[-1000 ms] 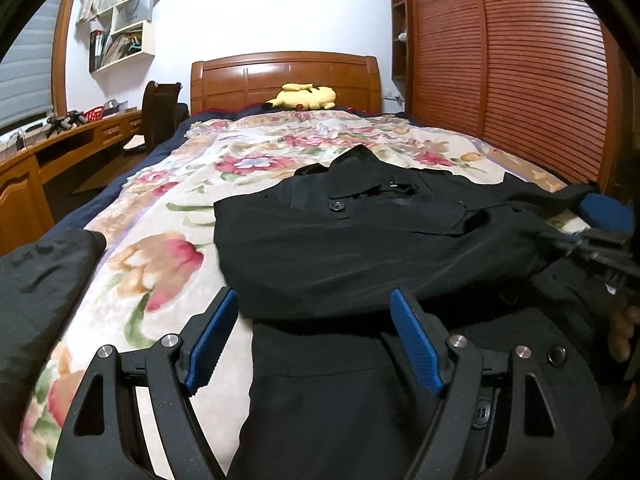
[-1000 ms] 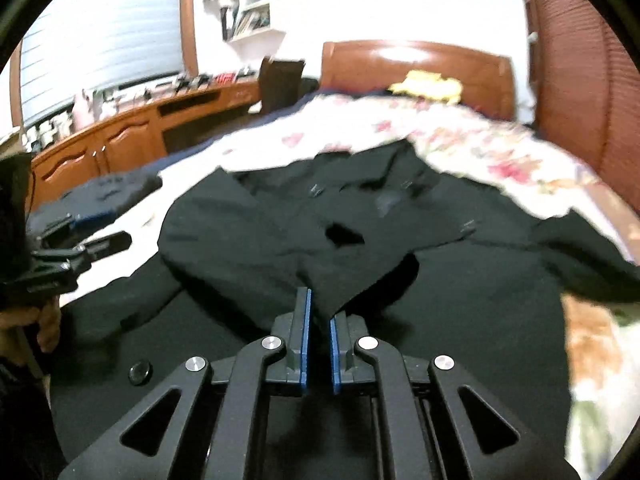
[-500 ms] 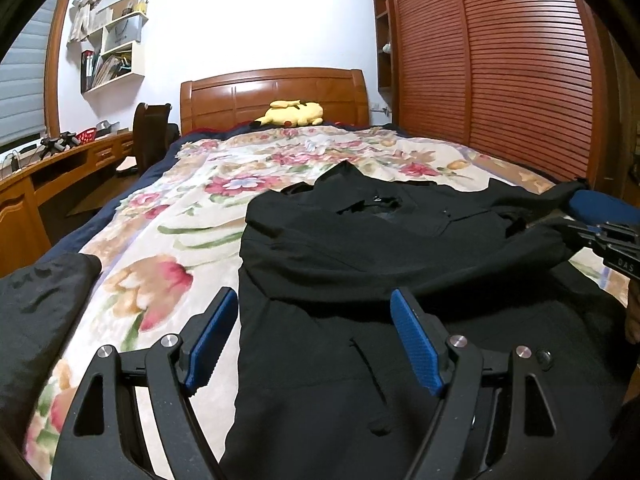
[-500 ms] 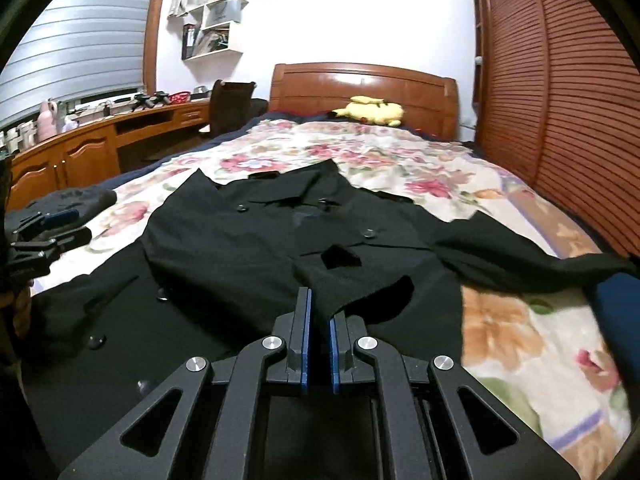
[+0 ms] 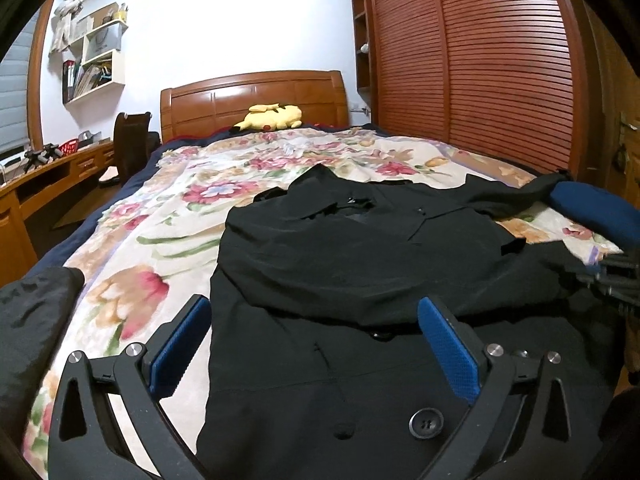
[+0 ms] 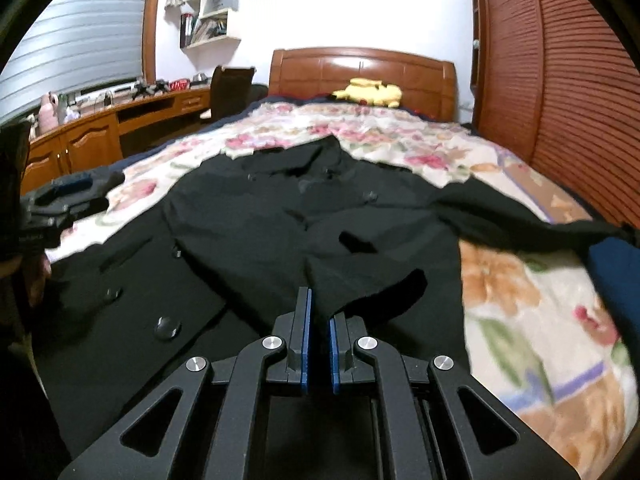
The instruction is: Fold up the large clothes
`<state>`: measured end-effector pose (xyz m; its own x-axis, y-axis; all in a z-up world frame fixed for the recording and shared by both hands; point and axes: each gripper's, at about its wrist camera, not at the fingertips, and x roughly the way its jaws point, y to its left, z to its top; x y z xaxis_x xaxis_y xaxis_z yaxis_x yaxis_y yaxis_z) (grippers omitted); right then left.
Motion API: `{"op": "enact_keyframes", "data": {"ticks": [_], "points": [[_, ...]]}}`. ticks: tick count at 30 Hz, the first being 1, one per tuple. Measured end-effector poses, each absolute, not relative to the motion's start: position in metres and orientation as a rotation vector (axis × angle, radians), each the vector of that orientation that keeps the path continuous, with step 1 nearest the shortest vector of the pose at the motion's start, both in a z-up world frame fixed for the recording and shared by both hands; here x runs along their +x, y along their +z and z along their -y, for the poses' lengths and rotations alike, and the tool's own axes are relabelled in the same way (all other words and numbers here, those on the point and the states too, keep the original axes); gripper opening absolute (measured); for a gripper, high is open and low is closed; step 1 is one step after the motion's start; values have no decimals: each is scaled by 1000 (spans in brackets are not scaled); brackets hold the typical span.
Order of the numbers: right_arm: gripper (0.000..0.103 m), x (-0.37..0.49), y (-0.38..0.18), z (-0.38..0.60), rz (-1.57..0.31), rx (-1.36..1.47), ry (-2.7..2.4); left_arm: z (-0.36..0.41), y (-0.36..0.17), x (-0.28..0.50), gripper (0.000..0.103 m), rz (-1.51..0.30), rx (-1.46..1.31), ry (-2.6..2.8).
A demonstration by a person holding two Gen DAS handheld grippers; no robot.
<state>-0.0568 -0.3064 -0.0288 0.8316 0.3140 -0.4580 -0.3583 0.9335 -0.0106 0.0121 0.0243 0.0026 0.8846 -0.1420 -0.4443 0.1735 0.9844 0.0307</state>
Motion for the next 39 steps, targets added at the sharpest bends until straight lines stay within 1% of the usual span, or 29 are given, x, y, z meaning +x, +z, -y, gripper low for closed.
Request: {"op": "enact_keyframes", "data": {"ticks": [5, 13, 15, 16, 19, 21, 23, 26, 29, 32, 36, 39], "points": [[7, -66, -25, 310, -503, -72, 391, -12, 7, 12, 103, -456, 73, -184], [8, -89, -24, 308, -530, -144, 352, -4, 19, 5, 103, -417, 44, -192], [13, -94, -22, 308, -533, -149, 339, -3, 19, 6, 103, -422, 35, -201], [14, -95, -20, 309, -531, -154, 326, -4, 20, 6, 103, -423, 27, -206], [21, -98, -10, 312, -511, -155, 288, -3, 21, 6, 103, -420, 16, -213], [31, -98, -4, 314, -496, -146, 266, -4, 21, 5, 103, -417, 11, -208], [36, -95, 1, 316, -488, -138, 259, -4, 21, 6, 103, -418, 9, -205], [39, -88, 6, 315, -481, -136, 247, -5, 20, 8, 103, -426, 17, -200], [39, -72, 3, 309, -490, -155, 270, -8, 19, 10, 103, -432, 8, -191], [39, -48, -12, 302, -545, -183, 282, -10, 18, 11, 103, -438, -1, -188], [39, -17, -46, 297, -683, -180, 313, -11, 13, 12, 103, -452, 6, -189], [40, -15, -58, 300, -661, -158, 332, -11, 11, 13, 103, -460, 14, -194]]}}
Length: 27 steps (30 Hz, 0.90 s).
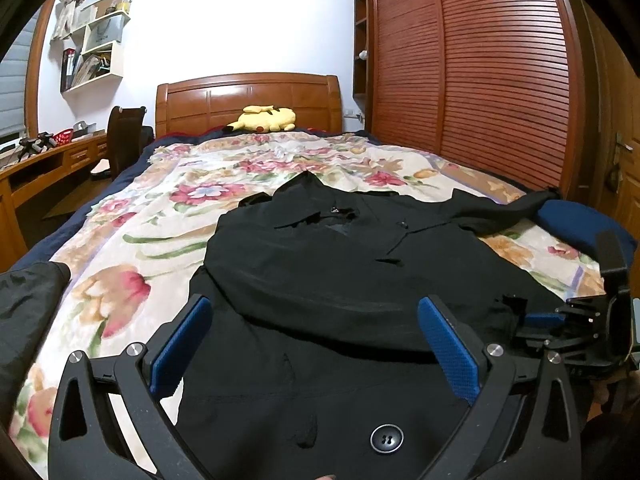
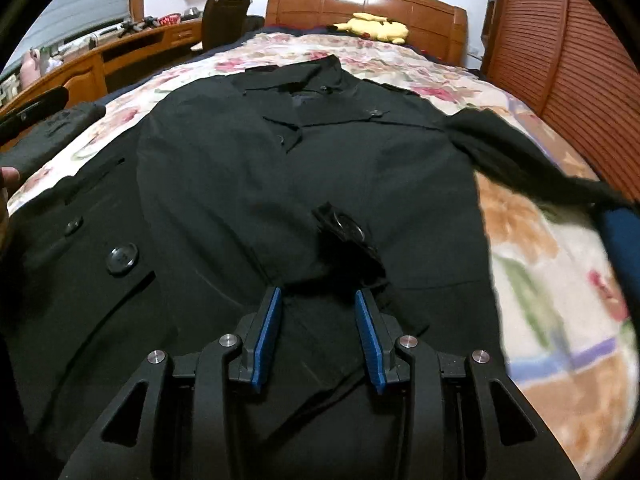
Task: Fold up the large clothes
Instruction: 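Move the right tool to the other sleeve cuff and grasp it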
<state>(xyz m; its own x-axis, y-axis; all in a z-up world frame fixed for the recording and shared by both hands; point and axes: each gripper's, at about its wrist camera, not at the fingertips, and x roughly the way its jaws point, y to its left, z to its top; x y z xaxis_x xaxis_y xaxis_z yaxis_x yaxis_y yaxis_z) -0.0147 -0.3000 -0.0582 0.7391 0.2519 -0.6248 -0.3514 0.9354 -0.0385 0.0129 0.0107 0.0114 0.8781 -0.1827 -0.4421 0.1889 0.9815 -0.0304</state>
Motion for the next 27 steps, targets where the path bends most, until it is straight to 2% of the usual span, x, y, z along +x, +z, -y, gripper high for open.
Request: {"op": "enact_keyframes", "data": {"ticks": [13, 18, 27], "points": [[40, -24, -32, 339, -595, -117, 267, 8, 9, 13, 103, -471, 47, -244], [63, -2, -22, 371, -610, -93, 187, 22, 8, 16, 103, -477, 57, -272], [64, 63, -15, 429, -637, -21, 42, 35, 7, 24, 103, -483, 68, -296]]}}
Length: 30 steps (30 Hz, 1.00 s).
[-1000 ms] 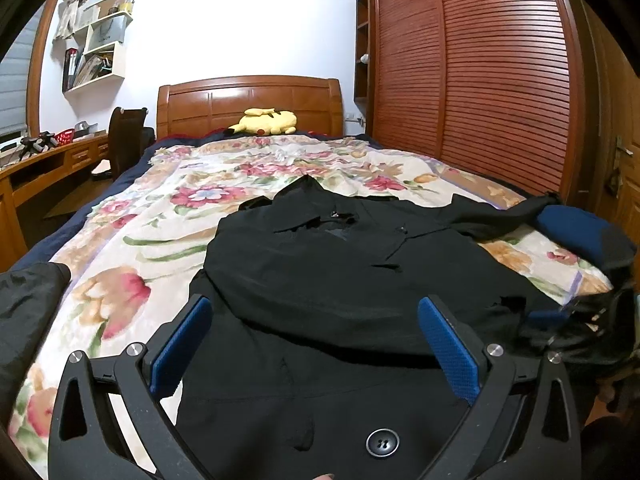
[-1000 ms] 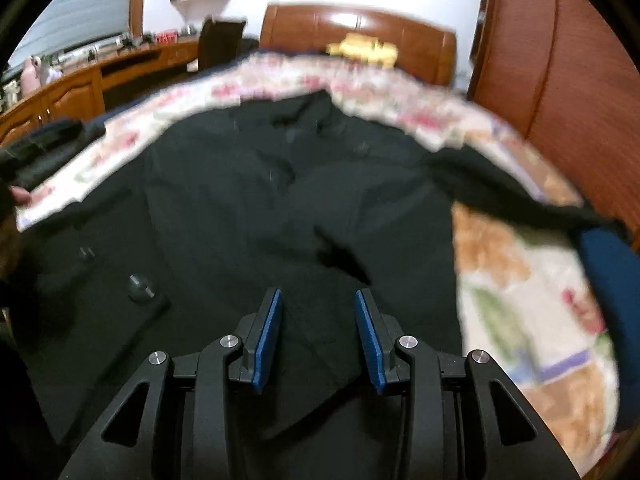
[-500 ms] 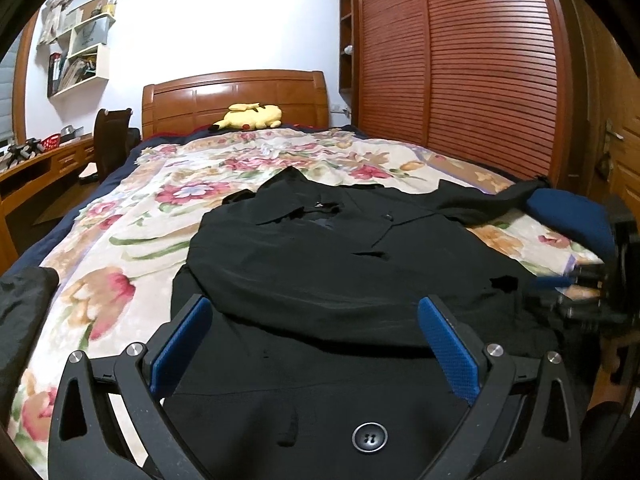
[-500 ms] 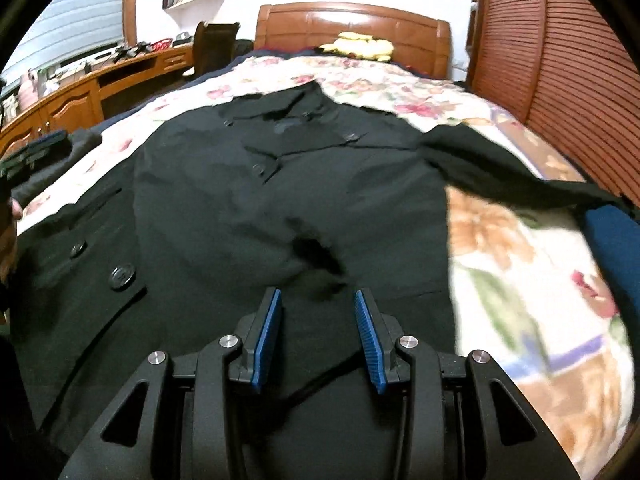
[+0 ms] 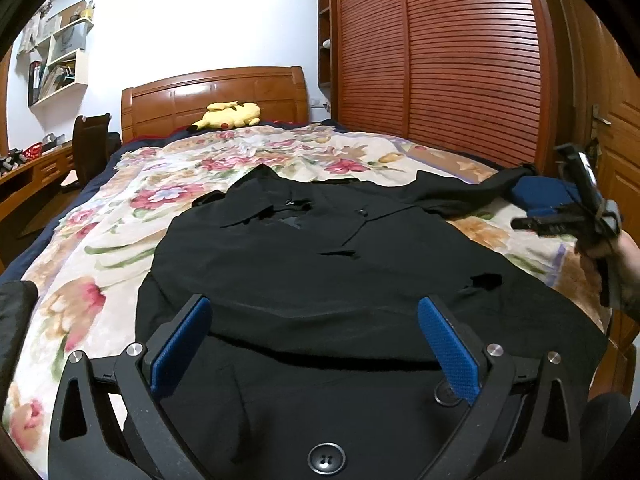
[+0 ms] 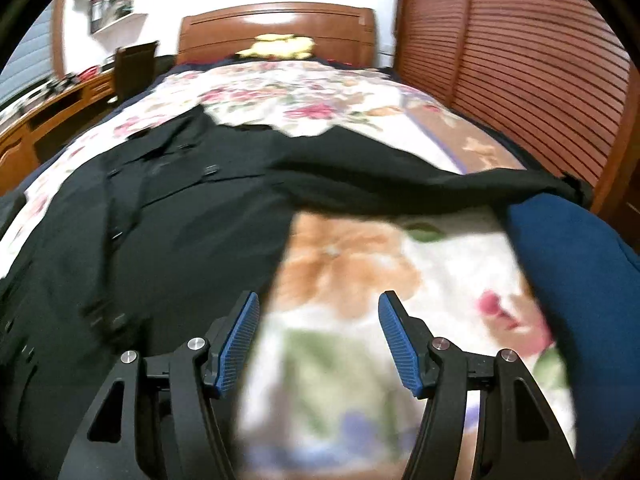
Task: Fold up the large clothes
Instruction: 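Move the right tool to the other sleeve cuff and grasp it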
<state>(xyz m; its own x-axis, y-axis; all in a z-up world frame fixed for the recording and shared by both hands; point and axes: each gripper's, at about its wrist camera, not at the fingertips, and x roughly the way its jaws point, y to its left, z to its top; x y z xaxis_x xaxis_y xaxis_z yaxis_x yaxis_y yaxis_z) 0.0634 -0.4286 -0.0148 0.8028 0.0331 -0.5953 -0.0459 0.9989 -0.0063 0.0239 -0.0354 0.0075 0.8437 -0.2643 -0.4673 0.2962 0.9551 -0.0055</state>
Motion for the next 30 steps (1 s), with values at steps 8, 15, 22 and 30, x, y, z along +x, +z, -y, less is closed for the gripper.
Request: {"op": "enact_keyframes", "data": {"ticks": [8, 15, 22, 30], "points": [[64, 117, -11, 466, -656, 74, -37, 42, 5, 28, 103, -495, 81, -319], [64, 158, -11, 475, -661, 185, -87, 37, 5, 29, 103, -506, 57, -335], [64, 184, -15, 484, -665, 292, -161, 33, 4, 31, 103, -512, 55, -333], [64, 211, -17, 488, -702, 306, -226, 25, 3, 33, 103, -523, 42, -331]]}}
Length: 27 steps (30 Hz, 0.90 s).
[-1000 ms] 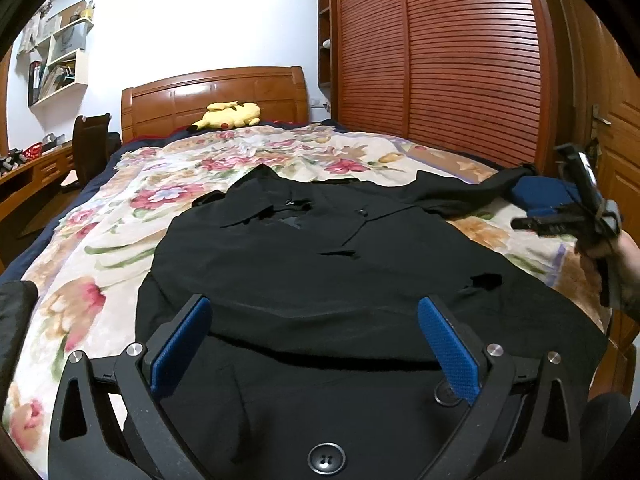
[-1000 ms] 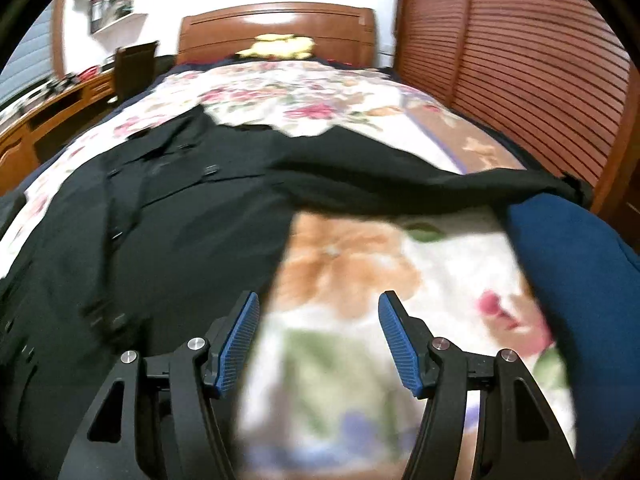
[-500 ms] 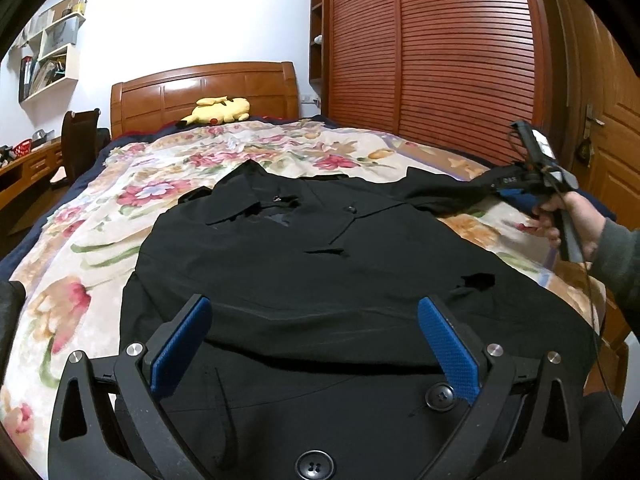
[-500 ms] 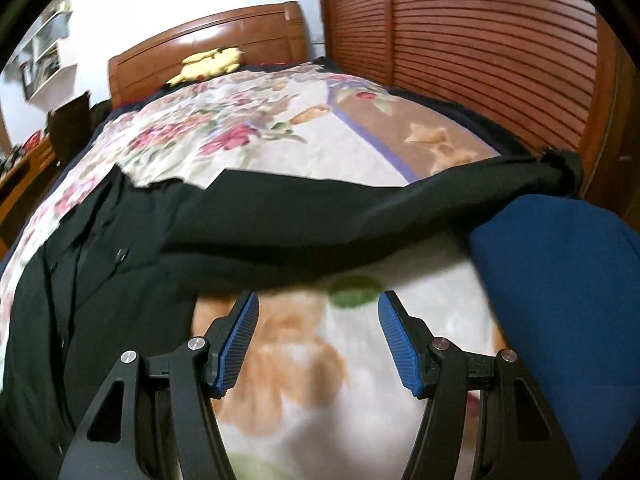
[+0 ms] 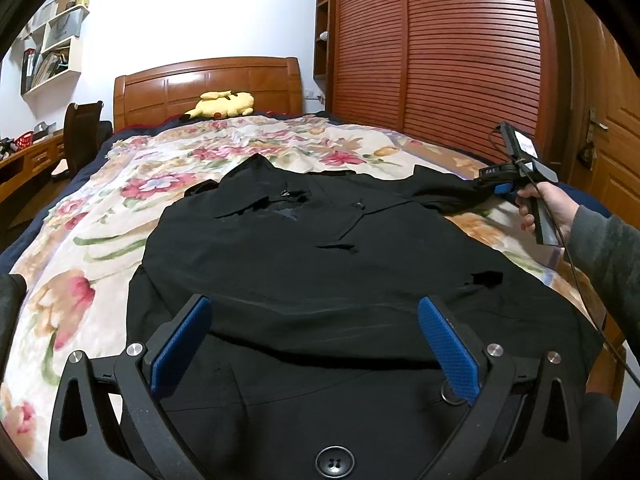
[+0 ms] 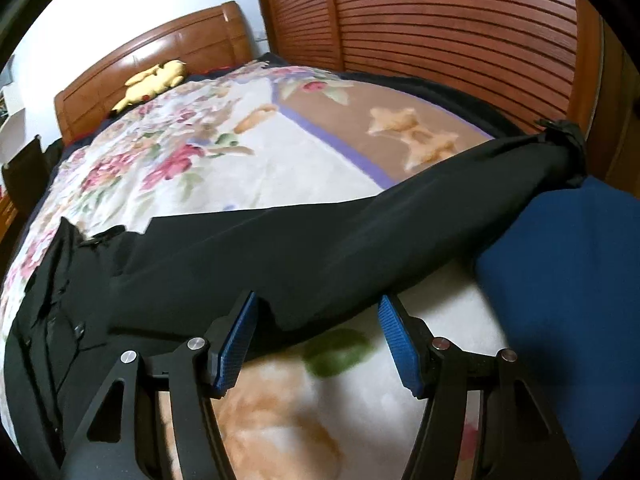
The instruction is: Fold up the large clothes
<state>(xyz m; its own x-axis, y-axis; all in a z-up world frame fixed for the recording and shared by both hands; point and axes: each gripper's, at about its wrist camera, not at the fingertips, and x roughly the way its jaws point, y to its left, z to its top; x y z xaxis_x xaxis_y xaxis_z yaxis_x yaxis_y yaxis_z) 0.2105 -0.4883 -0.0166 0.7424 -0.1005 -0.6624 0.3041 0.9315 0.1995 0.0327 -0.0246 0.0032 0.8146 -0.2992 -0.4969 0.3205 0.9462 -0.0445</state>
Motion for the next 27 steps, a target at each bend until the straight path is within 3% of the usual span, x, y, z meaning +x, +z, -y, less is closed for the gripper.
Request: {"op": "enact_keyframes", "data": {"ticks": [1, 3, 5, 18, 27], "points": [[59, 212, -16, 488, -700, 302, -222, 24, 3, 33, 103, -524, 40, -331], [21, 216, -14, 486, -706, 266, -217, 23, 3, 33, 103, -525, 40, -331], [7, 216, -10, 481, -702, 223, -200, 23, 4, 32, 103, -524, 41, -331], [4, 149, 53, 382, -511, -4, 74, 14, 3, 32, 103, -524, 26, -317], [4, 93, 42, 306, -506, -110, 323, 1, 5, 30, 103, -523, 11, -298]]}}
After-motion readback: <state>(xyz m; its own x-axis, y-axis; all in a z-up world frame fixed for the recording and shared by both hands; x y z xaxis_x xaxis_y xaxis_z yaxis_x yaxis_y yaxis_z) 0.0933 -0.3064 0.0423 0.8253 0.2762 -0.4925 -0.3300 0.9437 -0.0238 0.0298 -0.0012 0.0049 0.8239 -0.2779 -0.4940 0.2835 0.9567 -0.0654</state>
